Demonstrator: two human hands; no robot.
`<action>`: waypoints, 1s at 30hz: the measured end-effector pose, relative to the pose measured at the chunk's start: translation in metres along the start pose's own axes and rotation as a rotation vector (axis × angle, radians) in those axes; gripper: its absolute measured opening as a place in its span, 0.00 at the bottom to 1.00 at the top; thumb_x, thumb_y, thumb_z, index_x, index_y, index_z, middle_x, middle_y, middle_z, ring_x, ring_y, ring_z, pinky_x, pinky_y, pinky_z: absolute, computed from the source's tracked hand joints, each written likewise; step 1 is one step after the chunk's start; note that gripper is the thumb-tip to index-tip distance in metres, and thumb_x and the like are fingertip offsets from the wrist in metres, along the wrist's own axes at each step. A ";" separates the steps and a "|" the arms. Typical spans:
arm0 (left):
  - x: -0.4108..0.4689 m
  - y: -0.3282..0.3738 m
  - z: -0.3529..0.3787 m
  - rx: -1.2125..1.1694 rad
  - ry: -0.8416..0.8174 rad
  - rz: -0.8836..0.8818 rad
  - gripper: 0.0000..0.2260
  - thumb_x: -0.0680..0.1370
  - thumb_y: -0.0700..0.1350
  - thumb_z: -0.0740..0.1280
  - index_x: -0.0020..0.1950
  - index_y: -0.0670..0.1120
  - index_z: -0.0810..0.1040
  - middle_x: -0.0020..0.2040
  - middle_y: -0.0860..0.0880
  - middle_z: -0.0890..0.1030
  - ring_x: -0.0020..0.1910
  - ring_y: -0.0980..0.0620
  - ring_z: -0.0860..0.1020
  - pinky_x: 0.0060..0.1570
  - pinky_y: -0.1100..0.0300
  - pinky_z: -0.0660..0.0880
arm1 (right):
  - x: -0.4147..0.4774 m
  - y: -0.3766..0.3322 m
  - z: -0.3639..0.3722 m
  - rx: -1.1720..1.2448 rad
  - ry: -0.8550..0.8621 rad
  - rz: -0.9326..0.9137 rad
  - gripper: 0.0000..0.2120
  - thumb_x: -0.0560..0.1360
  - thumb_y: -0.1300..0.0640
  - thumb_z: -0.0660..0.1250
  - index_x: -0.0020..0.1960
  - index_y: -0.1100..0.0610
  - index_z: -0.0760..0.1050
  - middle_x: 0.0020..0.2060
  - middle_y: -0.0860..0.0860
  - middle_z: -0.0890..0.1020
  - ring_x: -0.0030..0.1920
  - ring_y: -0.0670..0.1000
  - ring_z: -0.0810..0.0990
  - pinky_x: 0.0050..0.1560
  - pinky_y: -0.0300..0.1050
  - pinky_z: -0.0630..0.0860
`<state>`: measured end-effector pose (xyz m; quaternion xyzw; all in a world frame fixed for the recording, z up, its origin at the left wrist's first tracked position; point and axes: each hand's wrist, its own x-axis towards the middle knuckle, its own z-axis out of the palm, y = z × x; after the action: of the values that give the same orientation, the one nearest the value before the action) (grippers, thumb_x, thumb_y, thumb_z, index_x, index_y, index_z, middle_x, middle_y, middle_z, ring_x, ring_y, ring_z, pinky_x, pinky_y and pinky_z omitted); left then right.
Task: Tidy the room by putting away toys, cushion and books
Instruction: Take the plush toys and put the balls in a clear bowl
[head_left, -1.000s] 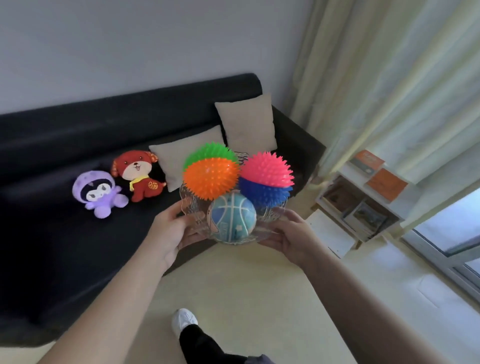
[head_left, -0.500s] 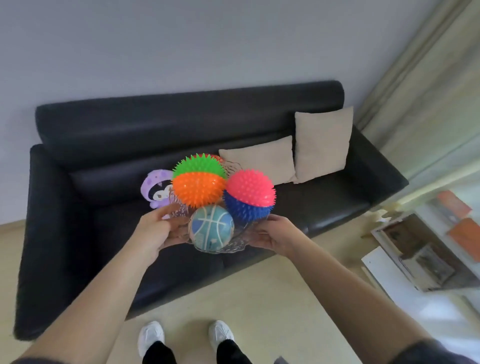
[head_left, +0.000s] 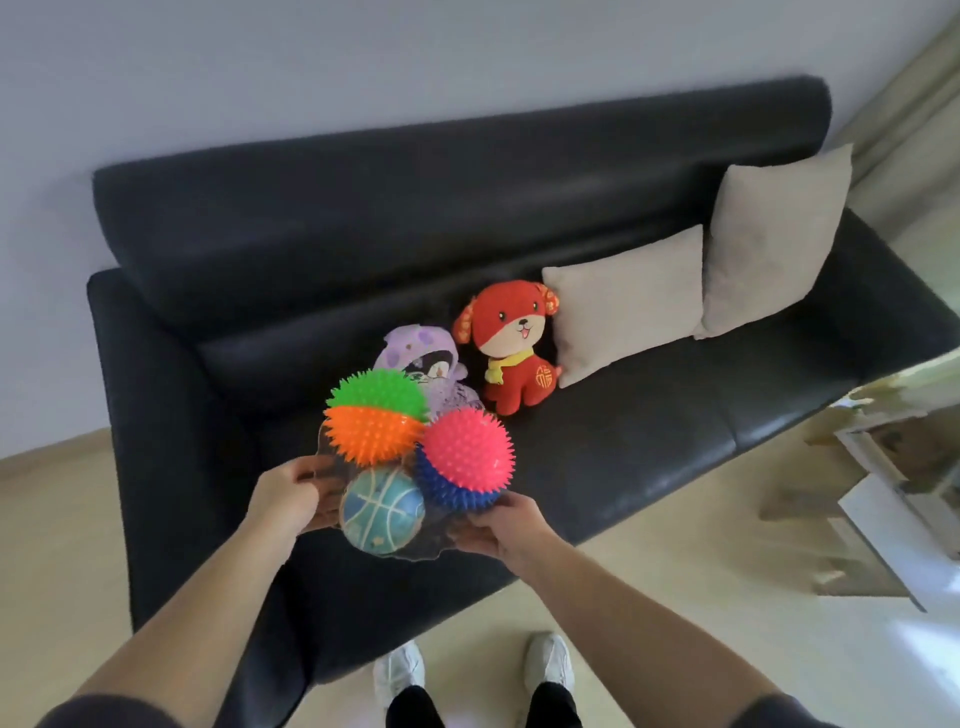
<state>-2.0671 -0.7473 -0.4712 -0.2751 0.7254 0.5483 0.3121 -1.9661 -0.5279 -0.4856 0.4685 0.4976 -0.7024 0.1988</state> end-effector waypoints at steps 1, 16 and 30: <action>0.014 -0.006 -0.006 0.000 0.025 -0.015 0.10 0.79 0.31 0.61 0.58 0.40 0.76 0.47 0.39 0.83 0.40 0.42 0.83 0.34 0.52 0.81 | 0.014 0.006 0.011 -0.009 0.001 0.013 0.13 0.75 0.77 0.58 0.53 0.67 0.75 0.34 0.61 0.83 0.30 0.57 0.84 0.32 0.49 0.82; 0.195 -0.080 -0.043 -0.222 0.203 -0.274 0.21 0.82 0.55 0.53 0.68 0.43 0.71 0.59 0.42 0.79 0.56 0.42 0.77 0.53 0.47 0.75 | 0.194 0.071 0.124 -0.132 0.094 0.086 0.14 0.76 0.74 0.56 0.46 0.61 0.78 0.34 0.59 0.83 0.29 0.54 0.83 0.33 0.48 0.82; 0.242 -0.088 -0.037 0.016 0.216 -0.235 0.28 0.81 0.60 0.50 0.72 0.41 0.66 0.69 0.39 0.71 0.67 0.39 0.70 0.67 0.48 0.66 | 0.250 0.087 0.154 -0.066 0.164 0.107 0.14 0.74 0.75 0.56 0.44 0.63 0.78 0.38 0.62 0.83 0.34 0.58 0.84 0.34 0.48 0.82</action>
<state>-2.1657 -0.8184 -0.7006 -0.4130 0.7220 0.4693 0.2966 -2.0925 -0.6547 -0.7338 0.5434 0.5093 -0.6333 0.2101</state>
